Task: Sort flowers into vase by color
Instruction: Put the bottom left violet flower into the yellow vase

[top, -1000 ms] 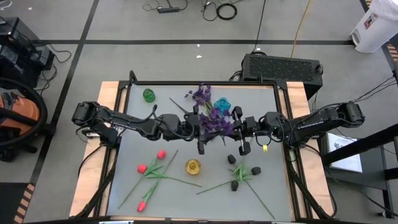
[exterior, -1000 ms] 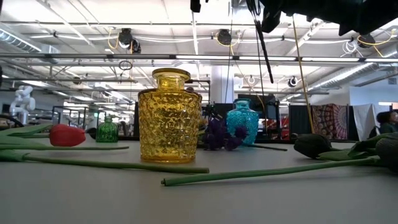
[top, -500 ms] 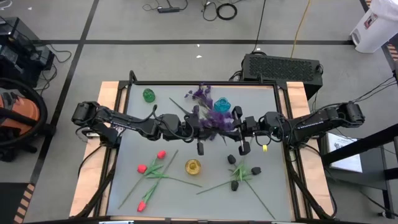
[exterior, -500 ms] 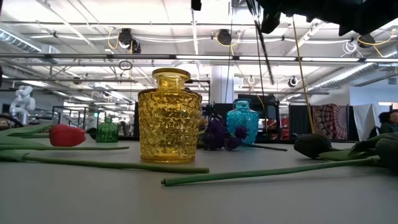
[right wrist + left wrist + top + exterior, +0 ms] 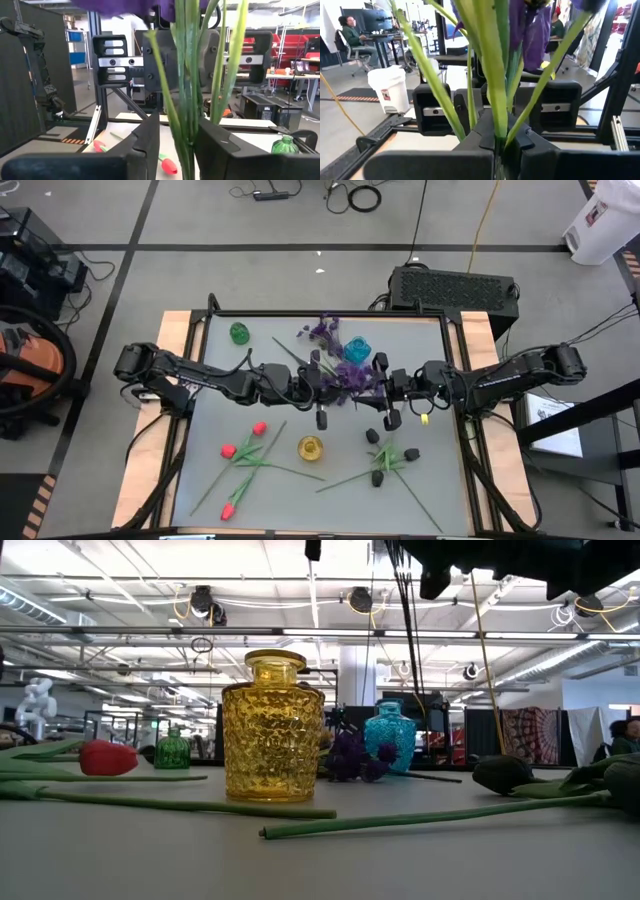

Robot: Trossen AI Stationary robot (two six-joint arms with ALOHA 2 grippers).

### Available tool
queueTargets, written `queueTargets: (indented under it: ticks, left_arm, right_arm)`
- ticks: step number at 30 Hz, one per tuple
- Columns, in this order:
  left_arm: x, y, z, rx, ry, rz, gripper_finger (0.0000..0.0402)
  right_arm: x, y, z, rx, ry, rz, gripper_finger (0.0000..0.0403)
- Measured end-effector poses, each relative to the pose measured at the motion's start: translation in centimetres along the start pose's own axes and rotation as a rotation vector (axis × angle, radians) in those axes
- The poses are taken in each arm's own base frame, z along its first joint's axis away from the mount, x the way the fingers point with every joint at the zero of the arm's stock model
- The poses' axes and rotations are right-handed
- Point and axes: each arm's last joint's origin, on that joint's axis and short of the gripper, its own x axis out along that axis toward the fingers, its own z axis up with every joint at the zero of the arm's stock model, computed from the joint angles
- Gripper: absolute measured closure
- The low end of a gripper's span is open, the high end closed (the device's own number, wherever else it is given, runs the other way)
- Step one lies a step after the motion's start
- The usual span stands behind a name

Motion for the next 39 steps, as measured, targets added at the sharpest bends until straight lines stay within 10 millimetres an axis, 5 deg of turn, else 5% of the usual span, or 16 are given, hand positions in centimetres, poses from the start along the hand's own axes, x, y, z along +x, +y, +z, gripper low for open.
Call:
queueTargets:
  ticks: [16, 24, 31, 39]
  left_arm:
    - [-7.3, -2.4, 3.6, 0.131, 0.212, 0.060, 0.0396]
    - [-10.4, -4.8, 5.2, 0.050, 0.180, -0.024, 0.0396]
    - [-11.4, -7.5, 5.2, 0.036, 0.163, -0.105, 0.0396]
    - [-10.3, -8.9, 4.6, 0.017, 0.124, -0.123, 0.0396]
  right_arm:
    - [-3.6, 0.4, 2.3, 0.015, 0.104, -0.008, 0.0300]
    - [-5.4, 0.5, 2.1, 0.082, 0.239, -0.020, 0.0300]
    - [-5.5, 0.5, 1.8, 0.100, 0.268, -0.025, 0.0300]
    - [-5.5, 0.5, 1.8, 0.101, 0.268, -0.025, 0.0300]
